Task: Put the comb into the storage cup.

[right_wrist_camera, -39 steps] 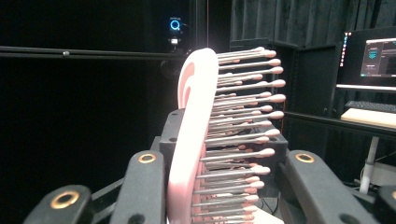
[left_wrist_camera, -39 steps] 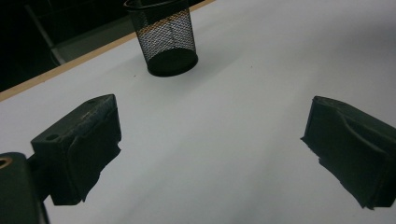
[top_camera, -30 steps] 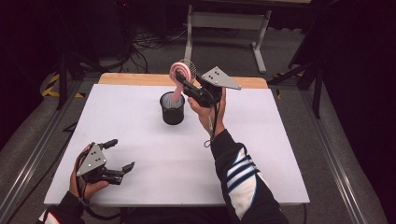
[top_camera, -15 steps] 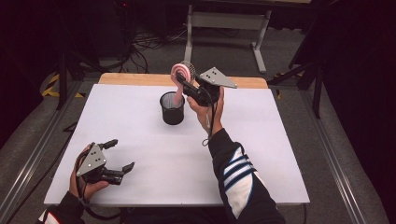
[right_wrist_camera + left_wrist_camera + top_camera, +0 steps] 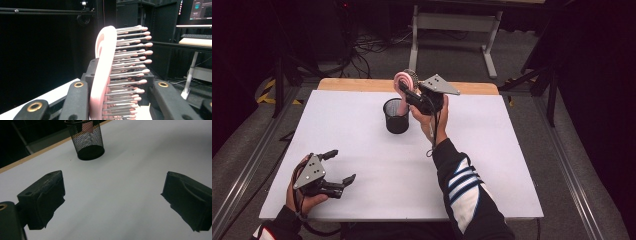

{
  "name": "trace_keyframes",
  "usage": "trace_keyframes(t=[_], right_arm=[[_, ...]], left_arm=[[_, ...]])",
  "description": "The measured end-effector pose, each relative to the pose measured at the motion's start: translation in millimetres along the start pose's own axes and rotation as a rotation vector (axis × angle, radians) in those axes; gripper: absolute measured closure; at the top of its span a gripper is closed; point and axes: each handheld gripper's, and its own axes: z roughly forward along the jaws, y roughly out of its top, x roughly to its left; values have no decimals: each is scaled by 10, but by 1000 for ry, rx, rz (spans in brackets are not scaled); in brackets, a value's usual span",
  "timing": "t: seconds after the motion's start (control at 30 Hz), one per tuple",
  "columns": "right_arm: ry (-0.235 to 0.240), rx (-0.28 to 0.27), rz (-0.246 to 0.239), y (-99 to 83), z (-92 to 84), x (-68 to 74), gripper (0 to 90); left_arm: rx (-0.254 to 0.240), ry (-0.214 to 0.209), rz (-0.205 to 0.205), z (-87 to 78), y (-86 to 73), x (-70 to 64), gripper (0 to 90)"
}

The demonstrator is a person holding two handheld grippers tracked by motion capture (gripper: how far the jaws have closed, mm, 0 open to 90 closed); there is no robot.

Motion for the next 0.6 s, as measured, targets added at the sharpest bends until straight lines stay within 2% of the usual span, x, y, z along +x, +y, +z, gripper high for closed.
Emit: trace_keyframes(t=[0.17,0.33,0.6], right_arm=[[-8,16,-4,-40,14,-8,640],[-1,26,15,-102,31,-10,641],[-15,54,40,-234,59,-62,640]], left_arm=[[-1,-1,-2,-1,1,-1,54],[5,-1,5,5,2,-3,54],[4,-3,4,7,1,-8,54]])
